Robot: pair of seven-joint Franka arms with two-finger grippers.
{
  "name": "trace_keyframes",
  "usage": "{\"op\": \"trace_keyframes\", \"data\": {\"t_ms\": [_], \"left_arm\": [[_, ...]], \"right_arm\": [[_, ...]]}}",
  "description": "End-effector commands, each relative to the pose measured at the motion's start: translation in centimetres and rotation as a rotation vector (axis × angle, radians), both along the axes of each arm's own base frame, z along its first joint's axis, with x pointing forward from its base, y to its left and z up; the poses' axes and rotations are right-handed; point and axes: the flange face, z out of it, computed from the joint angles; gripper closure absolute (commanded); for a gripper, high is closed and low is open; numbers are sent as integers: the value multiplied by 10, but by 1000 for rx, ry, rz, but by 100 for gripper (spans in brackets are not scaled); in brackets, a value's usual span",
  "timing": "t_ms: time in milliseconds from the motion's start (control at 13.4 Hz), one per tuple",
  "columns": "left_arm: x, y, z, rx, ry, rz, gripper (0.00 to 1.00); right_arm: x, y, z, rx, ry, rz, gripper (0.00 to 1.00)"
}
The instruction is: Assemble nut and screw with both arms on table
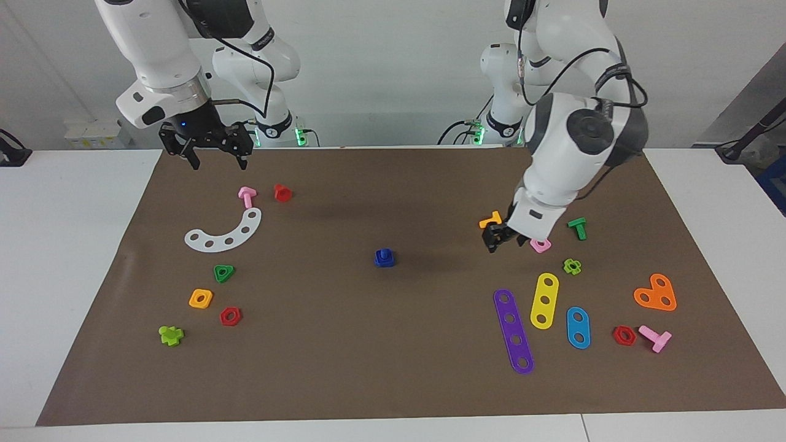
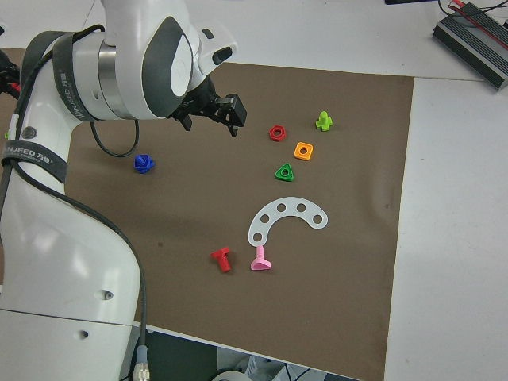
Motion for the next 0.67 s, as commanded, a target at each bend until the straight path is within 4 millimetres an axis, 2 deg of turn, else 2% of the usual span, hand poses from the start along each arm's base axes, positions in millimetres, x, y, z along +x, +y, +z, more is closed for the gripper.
{"op": "trace_keyframes", "data": {"t_ms": [0,149,298,447,596], "left_arm": [[-44,61,-5,6,60,-60,27],[-63,92,-1,22,71,-54,27],[-85,103,1,82,69,-77,27],[-85,118,19,78,26,-51,25],[-74,119,56,72,-61,-43,18]], "right_arm": [[-7,-1,0,-8,-17,15,0],[-8,-1,0,-10,-14,15,0],[-8,0,1,-15,-14,17,0],[-7,0,3,-21,-21,11,0],[-7,0,4,-20,-27,11,0]]}}
